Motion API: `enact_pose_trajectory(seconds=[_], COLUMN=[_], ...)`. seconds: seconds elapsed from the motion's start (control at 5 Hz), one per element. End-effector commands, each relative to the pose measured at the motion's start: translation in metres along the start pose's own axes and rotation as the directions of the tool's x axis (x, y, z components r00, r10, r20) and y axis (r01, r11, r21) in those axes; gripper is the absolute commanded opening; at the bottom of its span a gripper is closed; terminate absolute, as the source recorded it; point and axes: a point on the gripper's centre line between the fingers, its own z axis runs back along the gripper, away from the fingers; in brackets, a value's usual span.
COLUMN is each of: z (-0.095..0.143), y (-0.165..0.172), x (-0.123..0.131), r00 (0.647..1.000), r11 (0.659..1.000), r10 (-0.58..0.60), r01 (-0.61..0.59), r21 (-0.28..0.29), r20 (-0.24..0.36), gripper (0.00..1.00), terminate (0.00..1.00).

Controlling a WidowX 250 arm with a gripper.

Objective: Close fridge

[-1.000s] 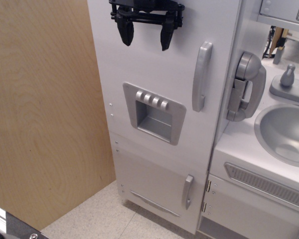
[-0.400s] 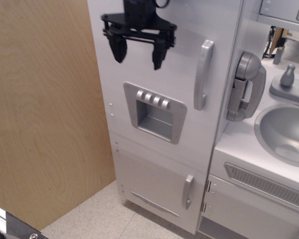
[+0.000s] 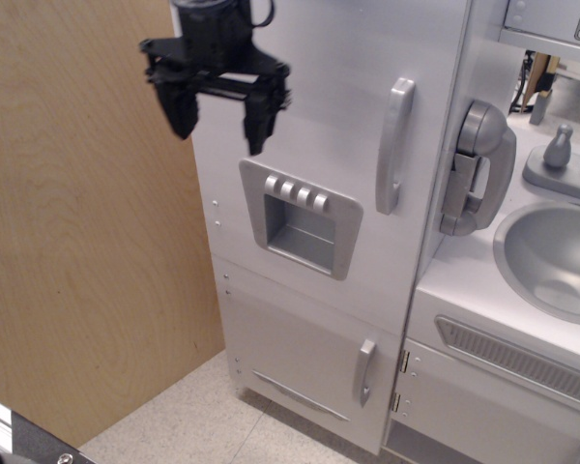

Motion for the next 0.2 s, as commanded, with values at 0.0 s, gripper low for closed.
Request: enact_pose_trajectory(seconds=[0.0], z=[0.0172], y=[0.0039], x=[0.0076], r00=[0.998], r11=[1.0], r10=[-0.002], r01=[0.002], r21=[0.006], r20=[0.058], gripper=[1.0], terminate=[1.0])
